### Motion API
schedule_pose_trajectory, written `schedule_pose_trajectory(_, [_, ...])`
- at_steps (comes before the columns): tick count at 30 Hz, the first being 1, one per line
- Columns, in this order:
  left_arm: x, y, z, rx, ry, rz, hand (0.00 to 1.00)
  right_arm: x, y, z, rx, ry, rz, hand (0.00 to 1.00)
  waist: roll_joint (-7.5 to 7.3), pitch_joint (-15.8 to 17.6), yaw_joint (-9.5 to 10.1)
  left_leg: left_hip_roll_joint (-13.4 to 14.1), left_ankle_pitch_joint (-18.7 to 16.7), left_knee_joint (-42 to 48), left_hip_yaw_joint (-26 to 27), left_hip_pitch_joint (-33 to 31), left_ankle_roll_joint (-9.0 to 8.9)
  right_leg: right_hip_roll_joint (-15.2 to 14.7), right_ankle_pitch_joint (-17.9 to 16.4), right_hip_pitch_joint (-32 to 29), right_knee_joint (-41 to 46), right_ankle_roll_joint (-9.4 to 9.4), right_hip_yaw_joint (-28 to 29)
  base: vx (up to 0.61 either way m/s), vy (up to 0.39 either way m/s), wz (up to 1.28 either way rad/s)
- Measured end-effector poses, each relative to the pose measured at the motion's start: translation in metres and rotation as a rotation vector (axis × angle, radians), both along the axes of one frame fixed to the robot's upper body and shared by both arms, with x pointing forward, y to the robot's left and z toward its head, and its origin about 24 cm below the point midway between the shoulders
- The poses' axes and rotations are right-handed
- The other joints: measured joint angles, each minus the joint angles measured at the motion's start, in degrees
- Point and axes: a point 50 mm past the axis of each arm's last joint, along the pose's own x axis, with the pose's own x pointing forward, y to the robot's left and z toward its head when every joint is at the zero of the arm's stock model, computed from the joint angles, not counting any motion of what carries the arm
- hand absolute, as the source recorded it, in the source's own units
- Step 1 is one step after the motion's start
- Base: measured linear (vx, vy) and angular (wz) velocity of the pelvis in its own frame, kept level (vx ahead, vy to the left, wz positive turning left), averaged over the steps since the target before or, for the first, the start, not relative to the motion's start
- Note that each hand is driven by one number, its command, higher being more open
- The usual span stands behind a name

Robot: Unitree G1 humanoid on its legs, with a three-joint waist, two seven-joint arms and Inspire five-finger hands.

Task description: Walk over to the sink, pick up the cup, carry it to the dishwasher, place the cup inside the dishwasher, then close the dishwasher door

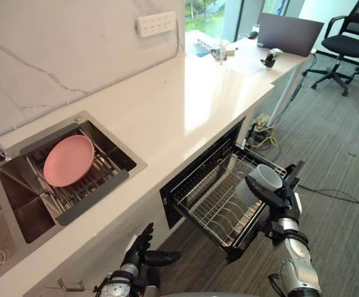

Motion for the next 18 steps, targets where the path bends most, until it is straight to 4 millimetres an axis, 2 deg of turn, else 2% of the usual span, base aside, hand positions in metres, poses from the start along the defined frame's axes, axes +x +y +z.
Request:
schedule_pose_trajectory(3, [-0.019, 0.006, -0.016, 0.021, 0.114, 0.023, 1.0, 0.005, 0.003, -0.008, -0.018, 0.06, 0.036, 0.0, 0.04, 0.2, 0.2, -0.5, 0.3, 0.0, -0.8, 0.0, 0.11, -0.2, 0.3, 0.9, -0.1, 0.44, -1.0, 0.05, -0.04, 0.18])
schedule_pose_trajectory(7, [-0.019, 0.009, -0.021, -0.004, 0.135, 0.103, 1.0, 0.016, -0.002, -0.015, -0.087, 0.151, 0.093, 0.0, 1.11, 1.3, 1.51, -1.0, 0.4, 0.3, -1.9, 0.9, 0.13, -0.3, -0.1, 2.9, -0.4, 0.64, -2.4, 0.02, -0.044, 0.15])
schedule_pose_trajectory(10, [-0.021, 0.011, -0.025, -0.024, 0.156, 0.158, 1.0, 0.023, -0.008, -0.013, -0.134, 0.176, 0.11, 0.0, 2.09, 1.8, 2.39, -1.0, 0.4, 0.3, -2.3, 1.1, 0.1, -0.2, -0.2, 3.3, -0.3, 0.65, -3.0, -0.03, -0.025, 0.1])
schedule_pose_trajectory(12, [-0.031, 0.019, -0.031, -0.023, 0.201, 0.202, 1.0, 0.027, -0.015, -0.013, -0.178, 0.217, 0.125, 0.0, 2.67, 2.2, 2.92, -1.1, 0.4, 0.0, -2.9, 1.5, 0.09, -0.2, -0.6, 3.9, 0.1, 0.76, -3.5, -0.04, -0.024, 0.09])
schedule_pose_trajectory(15, [-0.048, 0.029, -0.04, -0.033, 0.283, 0.3, 1.0, 0.027, -0.023, -0.015, -0.208, 0.261, 0.136, 0.0, 2.77, 3.1, 2.95, -1.3, 0.5, 0.0, -3.9, 1.2, -0.02, -0.3, -1.4, 4.1, 1.1, 0.88, -4.9, -0.06, -0.027, 0.25])
schedule_pose_trajectory(18, [-0.047, 0.032, -0.04, -0.054, 0.27, 0.367, 1.0, 0.028, -0.028, -0.019, -0.247, 0.329, 0.169, 0.0, 3.09, 4.4, 4.19, -1.4, 0.5, 0.0, -4.8, 0.3, -0.05, -0.2, -1.6, 3.9, 1.3, 0.91, -5.9, -0.04, -0.008, 0.18])
